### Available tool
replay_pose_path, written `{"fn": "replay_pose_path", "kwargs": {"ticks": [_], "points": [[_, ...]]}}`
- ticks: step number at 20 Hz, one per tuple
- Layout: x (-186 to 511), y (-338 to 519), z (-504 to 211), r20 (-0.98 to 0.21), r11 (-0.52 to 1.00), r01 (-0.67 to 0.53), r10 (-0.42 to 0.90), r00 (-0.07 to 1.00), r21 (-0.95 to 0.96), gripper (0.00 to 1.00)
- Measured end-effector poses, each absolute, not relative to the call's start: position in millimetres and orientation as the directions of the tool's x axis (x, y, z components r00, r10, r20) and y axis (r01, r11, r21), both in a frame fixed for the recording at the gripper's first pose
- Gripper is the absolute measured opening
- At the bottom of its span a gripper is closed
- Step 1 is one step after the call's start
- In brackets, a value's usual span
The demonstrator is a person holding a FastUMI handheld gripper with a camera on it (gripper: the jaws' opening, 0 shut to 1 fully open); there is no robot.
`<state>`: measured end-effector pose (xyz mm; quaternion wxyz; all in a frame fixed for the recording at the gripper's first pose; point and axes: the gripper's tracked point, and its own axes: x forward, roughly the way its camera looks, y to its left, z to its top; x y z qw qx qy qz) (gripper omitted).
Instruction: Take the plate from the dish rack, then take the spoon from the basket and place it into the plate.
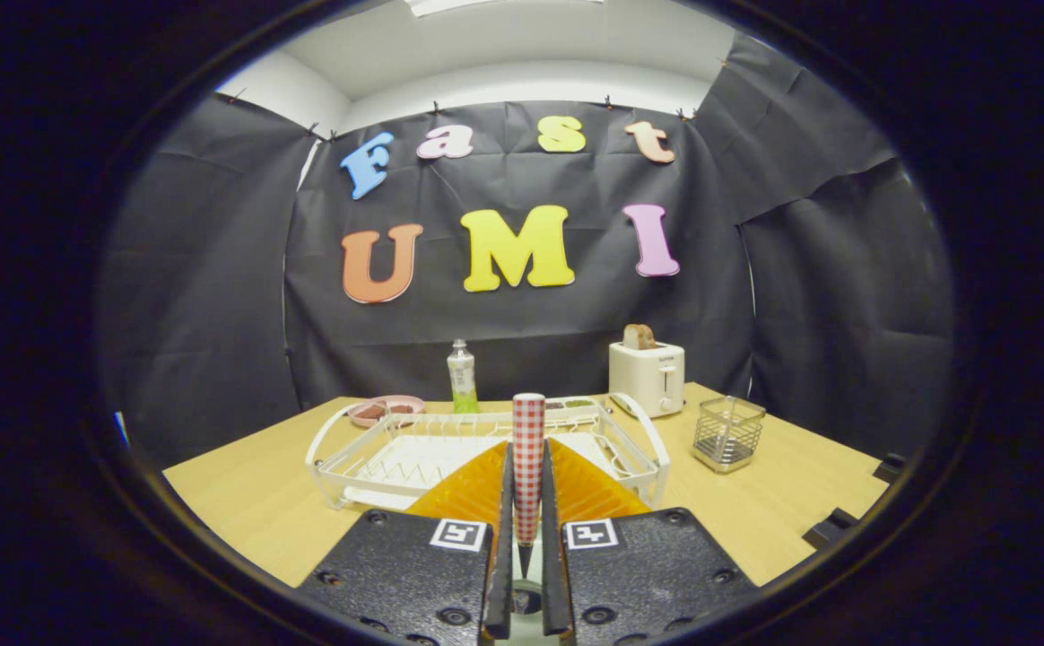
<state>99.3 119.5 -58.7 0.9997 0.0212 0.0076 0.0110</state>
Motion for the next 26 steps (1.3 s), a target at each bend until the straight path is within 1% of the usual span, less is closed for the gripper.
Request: {"fn": "replay_pose_path", "kwargs": {"ticks": [3,4,5,6,7,10,13,16,19,22,24,26], "points": [[92.2,123.3,-57.7,-0.001,0.999,-0.035,0.035,0.999,0.042,0.21],[88.5,119.3,-55.2,0.013,0.999,-0.023,0.023,1.000,0.041,0.29],[85.7,115.1,-53.6,0.018,0.999,-0.008,0.007,1.000,0.034,0.33],[82.1,112.8,-54.2,0.018,1.000,-0.003,0.003,1.000,0.026,0.40],[79.0,113.8,-53.8,0.016,1.000,-0.015,0.015,1.000,0.023,0.42],[69.1,106.6,-53.7,0.003,0.999,-0.043,0.043,0.999,0.033,0.59],[58.6,93.4,-43.6,0.021,0.997,-0.063,0.062,0.998,0.043,0.65],[44.5,74.9,-33.8,0.042,0.996,-0.076,0.074,0.996,0.051,0.81],[32.5,50.9,-18.2,0.068,0.998,-0.041,0.038,0.997,0.044,0.98],[19.3,29.2,-3.0,0.096,0.997,-0.015,0.008,0.995,0.072,1.00],[10.8,20.3,-0.8,0.069,0.996,-0.014,0.009,0.998,0.082,1.00],[3.1,4.8,-1.7,0.013,0.997,0.030,-0.031,0.999,0.076,1.00]]}}
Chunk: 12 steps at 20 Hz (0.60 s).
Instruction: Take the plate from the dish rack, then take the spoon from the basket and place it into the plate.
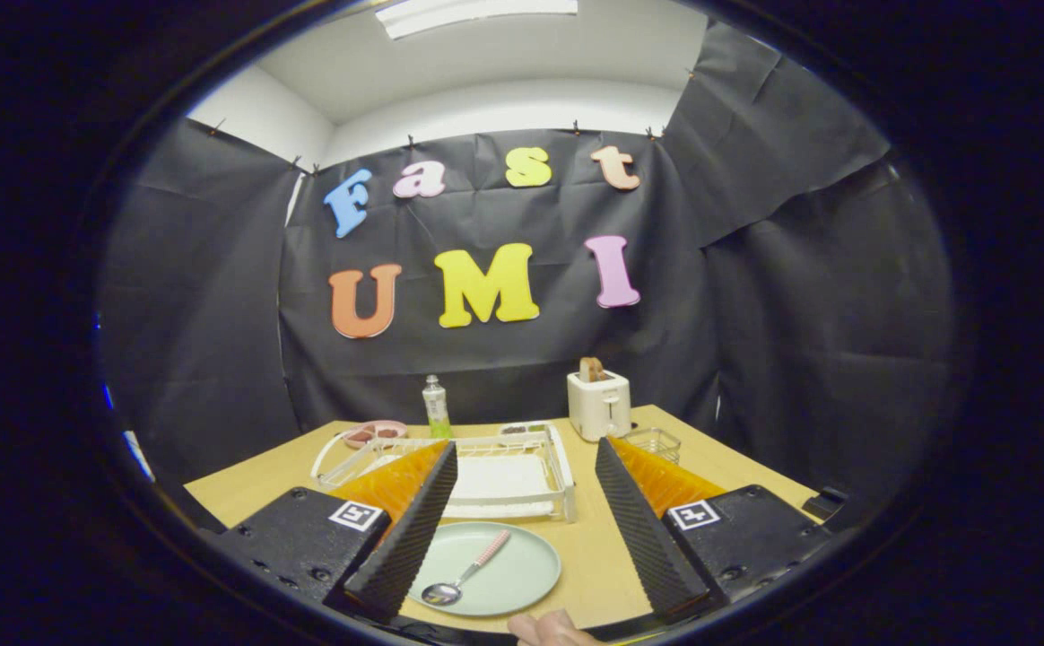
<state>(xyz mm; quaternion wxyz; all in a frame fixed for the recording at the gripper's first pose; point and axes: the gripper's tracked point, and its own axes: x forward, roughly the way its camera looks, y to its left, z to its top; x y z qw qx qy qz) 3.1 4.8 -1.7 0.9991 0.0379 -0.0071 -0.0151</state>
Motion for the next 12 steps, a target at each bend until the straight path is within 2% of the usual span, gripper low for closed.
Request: {"fn": "replay_pose_path", "kwargs": {"ticks": [5,12], "points": [[-7.7,-14.7,5.5,-0.040,0.993,0.092,-0.090,0.995,0.072,1.00],[-10.8,-34.4,9.5,-0.021,0.992,0.106,-0.105,0.994,0.071,1.00]]}}
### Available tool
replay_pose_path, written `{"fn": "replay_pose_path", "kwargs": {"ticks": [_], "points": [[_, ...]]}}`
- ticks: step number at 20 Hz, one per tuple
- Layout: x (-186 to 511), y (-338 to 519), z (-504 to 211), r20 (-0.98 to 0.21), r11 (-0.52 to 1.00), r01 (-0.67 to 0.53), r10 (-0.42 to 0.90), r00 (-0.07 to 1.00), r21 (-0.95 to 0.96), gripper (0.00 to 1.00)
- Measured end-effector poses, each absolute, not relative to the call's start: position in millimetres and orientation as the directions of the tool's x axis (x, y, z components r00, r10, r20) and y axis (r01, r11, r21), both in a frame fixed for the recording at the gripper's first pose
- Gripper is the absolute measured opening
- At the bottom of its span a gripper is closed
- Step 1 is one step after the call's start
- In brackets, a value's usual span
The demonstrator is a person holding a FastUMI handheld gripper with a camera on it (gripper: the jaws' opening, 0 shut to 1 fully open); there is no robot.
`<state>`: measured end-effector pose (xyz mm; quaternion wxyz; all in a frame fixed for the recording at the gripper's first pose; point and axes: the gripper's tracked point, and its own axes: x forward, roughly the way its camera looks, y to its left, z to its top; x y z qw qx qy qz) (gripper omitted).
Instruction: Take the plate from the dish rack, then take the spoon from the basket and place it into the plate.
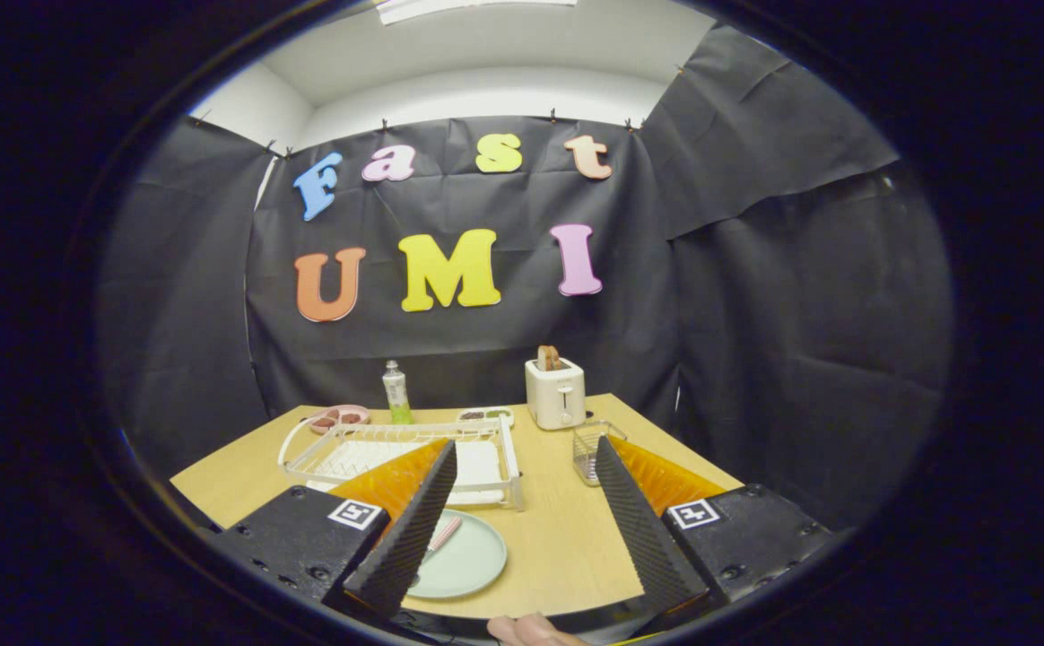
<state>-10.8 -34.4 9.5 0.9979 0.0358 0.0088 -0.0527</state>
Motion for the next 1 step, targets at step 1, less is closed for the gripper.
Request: {"fn": "replay_pose_path", "kwargs": {"ticks": [1], "points": [[-11.4,-35.3,9.6,-0.019,0.992,0.104,-0.103,0.994,0.069,1.00]]}}
